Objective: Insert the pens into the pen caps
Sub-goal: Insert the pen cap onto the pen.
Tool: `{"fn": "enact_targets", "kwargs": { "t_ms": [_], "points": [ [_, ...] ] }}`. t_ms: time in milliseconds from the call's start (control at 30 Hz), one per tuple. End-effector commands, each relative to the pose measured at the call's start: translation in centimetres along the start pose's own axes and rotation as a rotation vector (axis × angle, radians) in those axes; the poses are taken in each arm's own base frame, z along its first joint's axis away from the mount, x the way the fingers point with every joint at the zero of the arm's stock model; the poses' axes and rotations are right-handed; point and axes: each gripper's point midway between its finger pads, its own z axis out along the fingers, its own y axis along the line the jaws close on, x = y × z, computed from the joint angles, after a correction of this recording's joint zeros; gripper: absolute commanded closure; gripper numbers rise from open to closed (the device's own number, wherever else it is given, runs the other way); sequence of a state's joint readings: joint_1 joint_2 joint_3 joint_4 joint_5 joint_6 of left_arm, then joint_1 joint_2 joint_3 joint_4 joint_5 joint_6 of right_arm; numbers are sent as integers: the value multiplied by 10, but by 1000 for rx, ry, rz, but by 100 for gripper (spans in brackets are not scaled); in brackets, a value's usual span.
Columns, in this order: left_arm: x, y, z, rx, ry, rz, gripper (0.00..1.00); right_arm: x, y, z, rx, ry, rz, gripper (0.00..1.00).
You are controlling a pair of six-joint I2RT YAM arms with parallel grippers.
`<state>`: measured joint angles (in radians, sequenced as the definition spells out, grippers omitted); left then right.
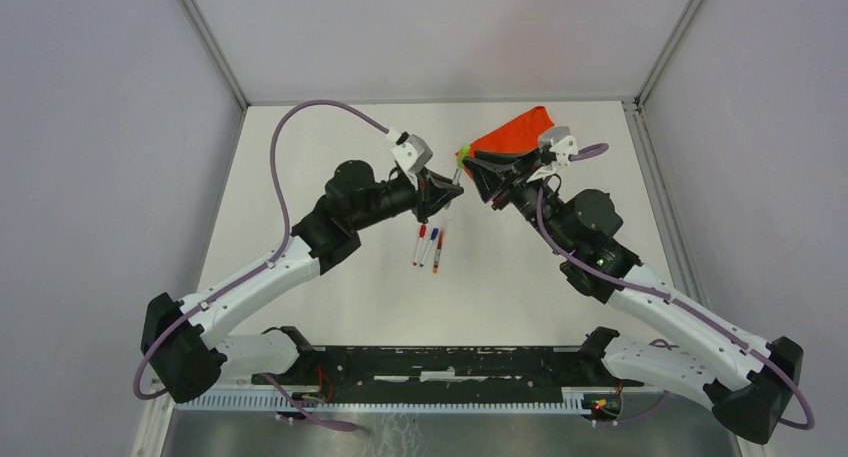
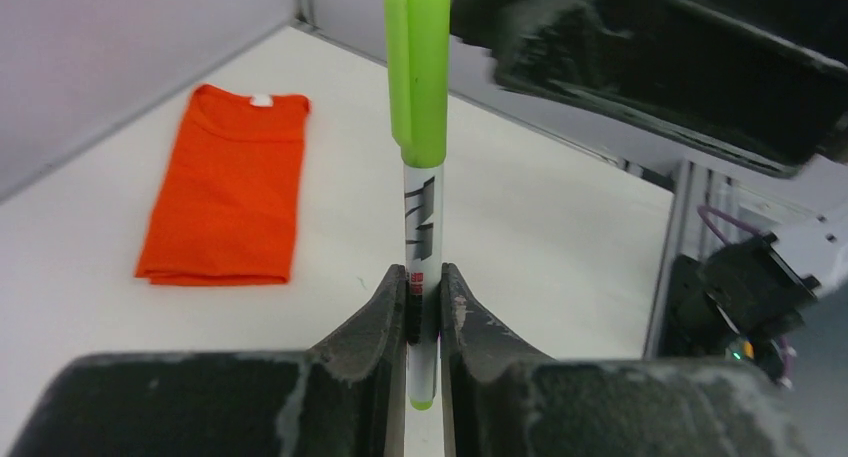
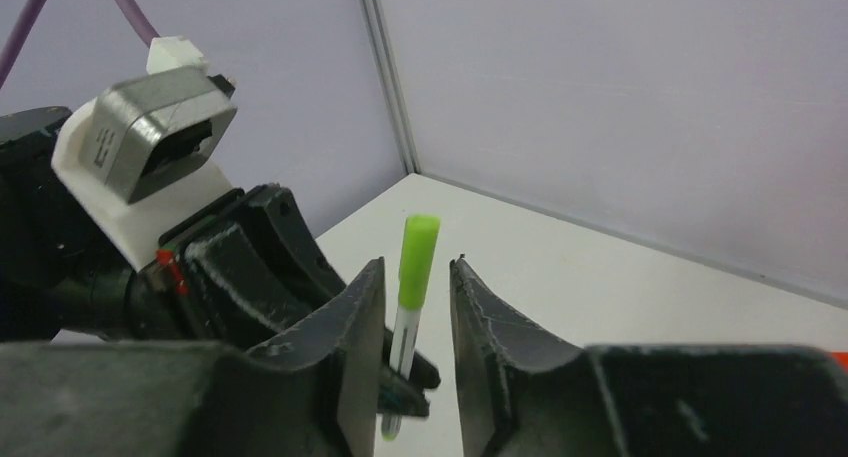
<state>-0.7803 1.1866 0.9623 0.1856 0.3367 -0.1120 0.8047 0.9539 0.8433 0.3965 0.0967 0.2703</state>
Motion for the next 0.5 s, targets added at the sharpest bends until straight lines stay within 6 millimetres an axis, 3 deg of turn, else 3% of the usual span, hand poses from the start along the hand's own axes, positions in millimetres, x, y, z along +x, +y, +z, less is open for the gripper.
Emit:
{"fn": "enact_targets", "kwargs": {
  "t_ms": [0,100,200,333,467],
  "points": [
    [-58,20,-3,-87,-171,8,98,-36,5,-6,-19,-52,-109,60],
    [-47,25,-4,-110,-135,-1,98,-58,10,-14,-40,-128,-118,51],
    [-40,31,-7,-153,-99,-9,98,-53,3,-21,-10,-123,-131,47],
    [-28,42,-15,-231,-46,-35,98,-7,-31,-27,138,30,-161,45],
    [-2,57,-30,-353,24,-111,98,56,-63,-39,262,244,-219,42]
  ]
}}
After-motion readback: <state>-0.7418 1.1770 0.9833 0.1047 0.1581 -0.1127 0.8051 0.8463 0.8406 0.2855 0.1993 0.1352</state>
